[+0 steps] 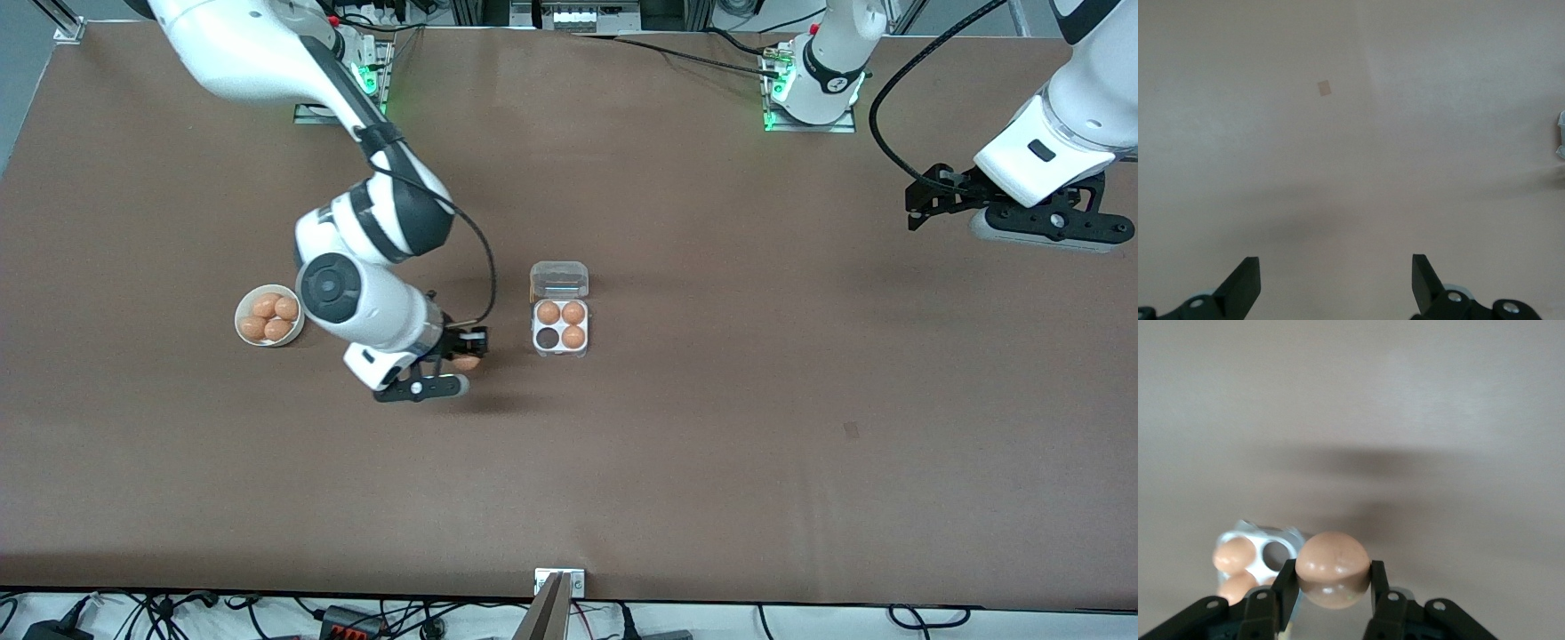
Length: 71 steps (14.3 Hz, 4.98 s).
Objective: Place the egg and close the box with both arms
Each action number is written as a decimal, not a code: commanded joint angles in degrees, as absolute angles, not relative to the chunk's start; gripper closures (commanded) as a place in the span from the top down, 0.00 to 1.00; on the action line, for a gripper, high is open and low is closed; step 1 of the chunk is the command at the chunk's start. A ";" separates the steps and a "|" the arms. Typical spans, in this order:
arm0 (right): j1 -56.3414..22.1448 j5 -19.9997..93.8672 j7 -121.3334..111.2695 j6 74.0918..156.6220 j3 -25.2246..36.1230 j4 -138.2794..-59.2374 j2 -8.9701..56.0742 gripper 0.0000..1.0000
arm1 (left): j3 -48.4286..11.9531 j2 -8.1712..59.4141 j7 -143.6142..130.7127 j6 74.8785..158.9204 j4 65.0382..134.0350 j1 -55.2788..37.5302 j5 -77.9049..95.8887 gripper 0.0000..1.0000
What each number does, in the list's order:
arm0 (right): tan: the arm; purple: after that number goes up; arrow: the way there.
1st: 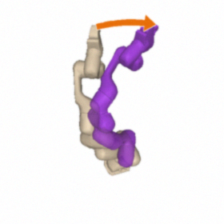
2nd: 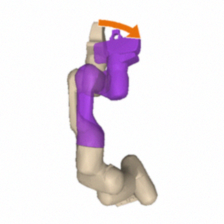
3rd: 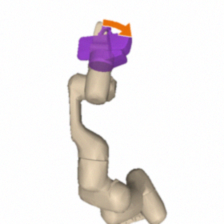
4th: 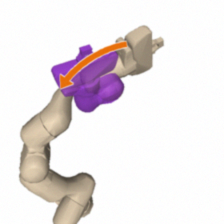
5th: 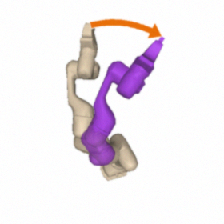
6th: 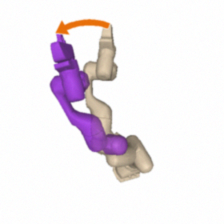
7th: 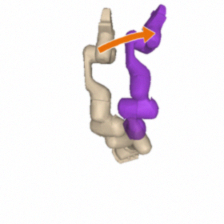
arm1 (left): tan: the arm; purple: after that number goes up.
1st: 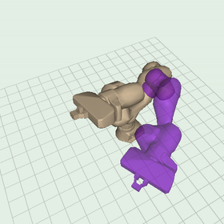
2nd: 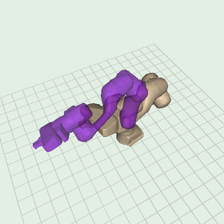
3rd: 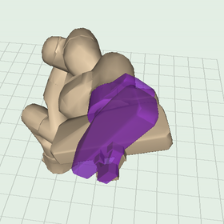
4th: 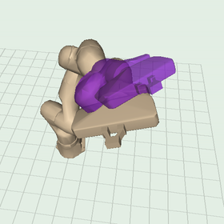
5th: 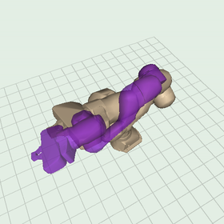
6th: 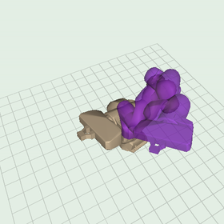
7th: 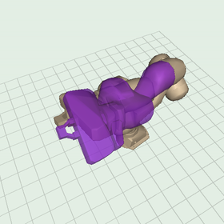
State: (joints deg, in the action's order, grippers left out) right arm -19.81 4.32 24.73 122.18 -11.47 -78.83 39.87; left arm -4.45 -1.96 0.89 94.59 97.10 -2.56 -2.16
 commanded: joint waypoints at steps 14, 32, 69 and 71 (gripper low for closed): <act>-29.53 3.87 40.17 131.66 -10.90 -78.31 47.81 0.21 | -4.39 -1.14 0.62 93.52 95.54 -2.37 -1.93 1.00; -28.56 1.93 39.55 121.13 -7.48 -77.87 41.68 1.00 | -4.39 -1.14 0.62 93.52 95.54 -2.37 -1.93 1.00; 1.85 -1.14 -1.32 100.11 0.88 -97.92 -1.85 1.00 | -15.27 9.76 -12.19 78.64 92.87 -5.27 10.02 0.01; 1.93 -1.05 -1.67 100.11 0.88 -97.39 -1.76 1.00 | -20.54 7.83 -16.68 86.01 99.03 -5.10 9.93 0.01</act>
State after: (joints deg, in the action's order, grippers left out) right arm 1.28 -0.40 -0.67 100.08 1.51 -97.64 -1.17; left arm -16.41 10.27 -12.51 80.36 92.93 -5.31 9.24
